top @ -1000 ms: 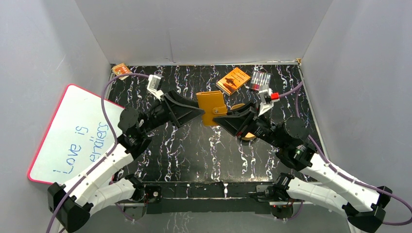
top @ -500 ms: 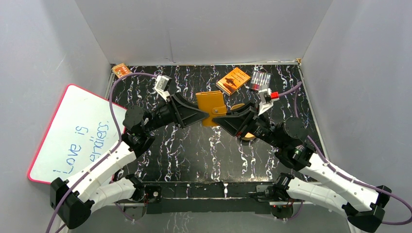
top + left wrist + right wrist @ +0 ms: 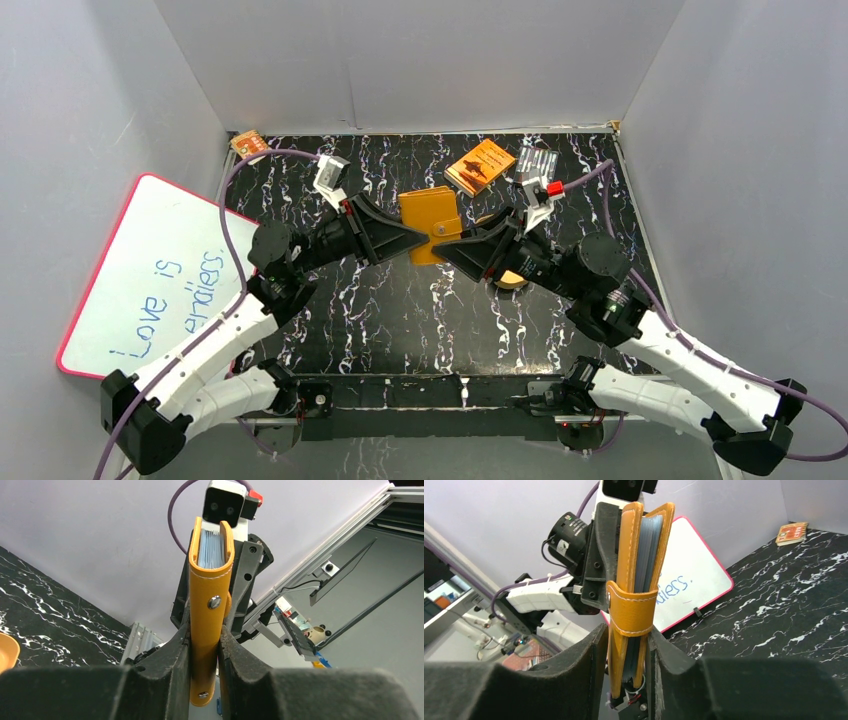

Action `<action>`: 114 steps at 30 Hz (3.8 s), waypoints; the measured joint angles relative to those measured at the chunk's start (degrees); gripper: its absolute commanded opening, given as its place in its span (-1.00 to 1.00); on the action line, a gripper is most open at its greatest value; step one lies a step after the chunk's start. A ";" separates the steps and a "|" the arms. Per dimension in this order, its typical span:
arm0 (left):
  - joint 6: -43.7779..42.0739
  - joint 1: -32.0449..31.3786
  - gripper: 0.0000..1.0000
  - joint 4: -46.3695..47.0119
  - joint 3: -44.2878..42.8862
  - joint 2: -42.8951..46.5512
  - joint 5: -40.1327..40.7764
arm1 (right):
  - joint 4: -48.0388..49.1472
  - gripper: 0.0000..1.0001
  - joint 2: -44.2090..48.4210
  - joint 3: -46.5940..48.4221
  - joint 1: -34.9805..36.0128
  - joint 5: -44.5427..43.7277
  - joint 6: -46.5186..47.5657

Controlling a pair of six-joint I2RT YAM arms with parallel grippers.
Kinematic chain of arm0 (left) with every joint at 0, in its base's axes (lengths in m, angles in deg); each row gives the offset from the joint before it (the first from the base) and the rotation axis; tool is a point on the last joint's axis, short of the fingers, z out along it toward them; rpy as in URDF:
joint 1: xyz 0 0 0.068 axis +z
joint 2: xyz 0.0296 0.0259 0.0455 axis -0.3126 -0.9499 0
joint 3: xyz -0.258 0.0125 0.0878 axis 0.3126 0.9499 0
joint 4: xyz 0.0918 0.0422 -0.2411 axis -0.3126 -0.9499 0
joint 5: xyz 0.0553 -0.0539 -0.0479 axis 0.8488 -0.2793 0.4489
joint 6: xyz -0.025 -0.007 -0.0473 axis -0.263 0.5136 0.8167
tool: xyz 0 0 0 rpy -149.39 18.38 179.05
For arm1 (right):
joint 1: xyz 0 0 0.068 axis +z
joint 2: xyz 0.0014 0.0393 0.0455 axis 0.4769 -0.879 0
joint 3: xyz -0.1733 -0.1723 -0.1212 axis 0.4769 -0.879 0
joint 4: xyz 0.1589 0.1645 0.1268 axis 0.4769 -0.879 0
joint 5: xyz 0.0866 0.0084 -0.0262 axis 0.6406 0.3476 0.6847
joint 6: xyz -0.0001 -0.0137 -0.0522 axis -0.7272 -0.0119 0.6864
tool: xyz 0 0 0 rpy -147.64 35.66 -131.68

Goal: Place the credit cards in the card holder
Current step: Close the card holder, then place the card holder at the center of the board.

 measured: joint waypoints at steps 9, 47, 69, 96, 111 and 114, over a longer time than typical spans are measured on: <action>0.00 -0.05 -1.00 -0.71 0.02 0.98 -1.07 | -9.59 0.04 1.46 3.47 0.02 3.57 1.75; 0.45 -0.02 -1.00 1.98 1.31 3.93 -5.01 | -1.09 -0.55 -1.17 1.94 0.02 10.75 -4.93; 0.94 -0.03 -0.27 2.37 2.73 5.58 -4.17 | -1.55 -1.00 -1.59 1.77 0.02 10.61 -4.69; -0.22 0.04 -1.00 1.10 5.16 6.74 -2.45 | -1.23 -0.93 -1.54 0.06 0.28 9.95 -4.46; -7.84 -0.05 -1.00 -14.04 3.32 9.32 2.20 | -12.51 0.68 -2.33 4.11 0.28 8.21 1.92; -11.68 -0.05 -1.00 -21.62 1.41 11.12 5.63 | -19.20 0.76 -0.45 6.54 0.28 5.55 4.97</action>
